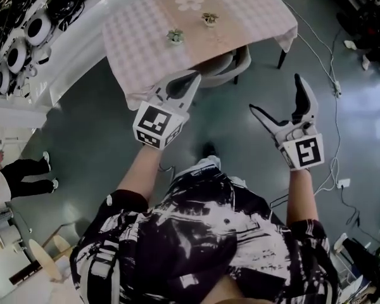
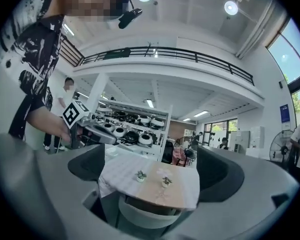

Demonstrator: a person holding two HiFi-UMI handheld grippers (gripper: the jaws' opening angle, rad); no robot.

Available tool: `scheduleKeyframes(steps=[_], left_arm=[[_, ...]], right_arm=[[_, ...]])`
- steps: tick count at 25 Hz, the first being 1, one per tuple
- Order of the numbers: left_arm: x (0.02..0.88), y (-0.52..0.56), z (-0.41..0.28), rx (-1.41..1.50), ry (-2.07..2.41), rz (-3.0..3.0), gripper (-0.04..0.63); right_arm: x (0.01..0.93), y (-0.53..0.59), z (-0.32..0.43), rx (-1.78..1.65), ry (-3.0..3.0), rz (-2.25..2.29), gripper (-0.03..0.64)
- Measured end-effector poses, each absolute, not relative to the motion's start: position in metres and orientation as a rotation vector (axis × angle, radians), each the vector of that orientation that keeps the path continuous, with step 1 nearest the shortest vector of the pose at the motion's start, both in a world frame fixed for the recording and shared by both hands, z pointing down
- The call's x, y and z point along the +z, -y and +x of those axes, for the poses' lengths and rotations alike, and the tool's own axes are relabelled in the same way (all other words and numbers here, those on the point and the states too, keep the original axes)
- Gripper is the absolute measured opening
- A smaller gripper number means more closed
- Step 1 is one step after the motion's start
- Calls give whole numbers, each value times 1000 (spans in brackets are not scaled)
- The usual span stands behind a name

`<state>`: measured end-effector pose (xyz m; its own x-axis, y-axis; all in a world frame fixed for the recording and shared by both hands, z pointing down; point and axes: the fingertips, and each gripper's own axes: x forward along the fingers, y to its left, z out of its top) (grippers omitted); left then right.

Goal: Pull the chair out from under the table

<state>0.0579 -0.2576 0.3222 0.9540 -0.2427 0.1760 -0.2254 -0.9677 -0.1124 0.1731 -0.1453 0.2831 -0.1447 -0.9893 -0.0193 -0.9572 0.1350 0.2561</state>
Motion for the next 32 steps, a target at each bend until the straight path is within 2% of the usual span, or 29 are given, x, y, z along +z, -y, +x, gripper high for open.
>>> scheduleKeyframes(steps=[6, 17, 26, 32], left_arm=[[334, 287, 62, -310, -429, -3036, 0], [348, 304, 59, -352, -733, -3034, 0], [364, 304, 64, -434, -976, -3005, 0], [380, 295, 46, -493, -1152, -2973, 0]], right_arm=[[306, 197, 171, -327, 2294, 1727, 568], [408, 245, 196, -320, 2183, 1096, 565], [534, 290, 217, -418, 2024, 504, 538], [644, 315, 219, -360, 1894, 181, 519]])
